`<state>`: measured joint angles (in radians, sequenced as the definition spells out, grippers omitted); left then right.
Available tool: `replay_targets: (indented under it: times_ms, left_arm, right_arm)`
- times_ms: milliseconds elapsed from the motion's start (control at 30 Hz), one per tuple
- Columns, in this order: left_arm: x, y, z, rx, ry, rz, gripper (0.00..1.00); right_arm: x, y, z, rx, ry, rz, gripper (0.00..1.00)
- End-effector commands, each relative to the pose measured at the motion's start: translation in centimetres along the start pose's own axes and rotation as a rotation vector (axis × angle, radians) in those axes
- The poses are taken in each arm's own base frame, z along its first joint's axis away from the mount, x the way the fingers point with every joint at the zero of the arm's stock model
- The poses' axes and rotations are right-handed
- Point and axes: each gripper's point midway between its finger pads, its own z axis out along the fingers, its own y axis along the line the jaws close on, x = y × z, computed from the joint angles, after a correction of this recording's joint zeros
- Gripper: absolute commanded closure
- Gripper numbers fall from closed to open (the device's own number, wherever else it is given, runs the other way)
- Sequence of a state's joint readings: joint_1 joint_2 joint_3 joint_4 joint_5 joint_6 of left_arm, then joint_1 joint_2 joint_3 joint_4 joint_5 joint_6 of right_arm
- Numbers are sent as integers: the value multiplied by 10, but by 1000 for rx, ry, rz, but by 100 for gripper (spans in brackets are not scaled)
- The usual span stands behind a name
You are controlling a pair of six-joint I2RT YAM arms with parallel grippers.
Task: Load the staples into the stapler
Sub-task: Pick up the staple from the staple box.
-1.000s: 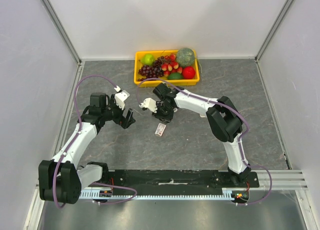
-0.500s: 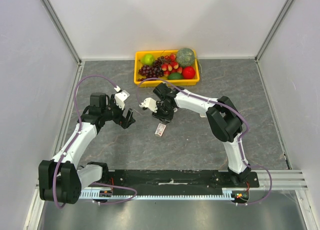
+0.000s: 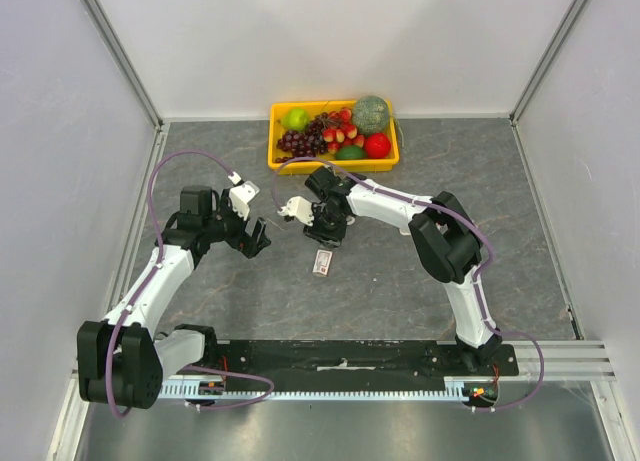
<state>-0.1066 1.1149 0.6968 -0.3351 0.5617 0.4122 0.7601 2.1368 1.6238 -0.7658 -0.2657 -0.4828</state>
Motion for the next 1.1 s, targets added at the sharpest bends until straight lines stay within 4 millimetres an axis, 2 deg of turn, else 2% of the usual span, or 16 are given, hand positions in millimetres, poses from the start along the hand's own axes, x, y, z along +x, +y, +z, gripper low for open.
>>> replay_targets:
  times_ms: [0,233,300,467,700,967,1067]
  left_arm:
    - [-9,-2,0,22,-30,-1,0]
    - [-8,-2,0,22,-27,-1,0]
    - [-7,-2,0,23,-26,-2,0]
    - [-8,-2,0,22,-28,1,0]
    - [-8,-2,0,22,-28,0,0]
    - [-8,-2,0,24,-28,0,0]
    - [-9,-2,-1,25,-32,1,0]
  right_arm:
    - [3,3,9,-24,21,1,59]
    - [-5,-1,-1,-8,-7,-9,83]
    - [-8,-1,-4,-4,-16,-12,86]
    - [-15,-4,-15,19,-40,-24,85]
    - [-30,-8,-48,61,-109,-47,85]
    - [-27,-7,-58,56,-129,-36,85]
    - [-24,-23,-70,100,-146,11,85]
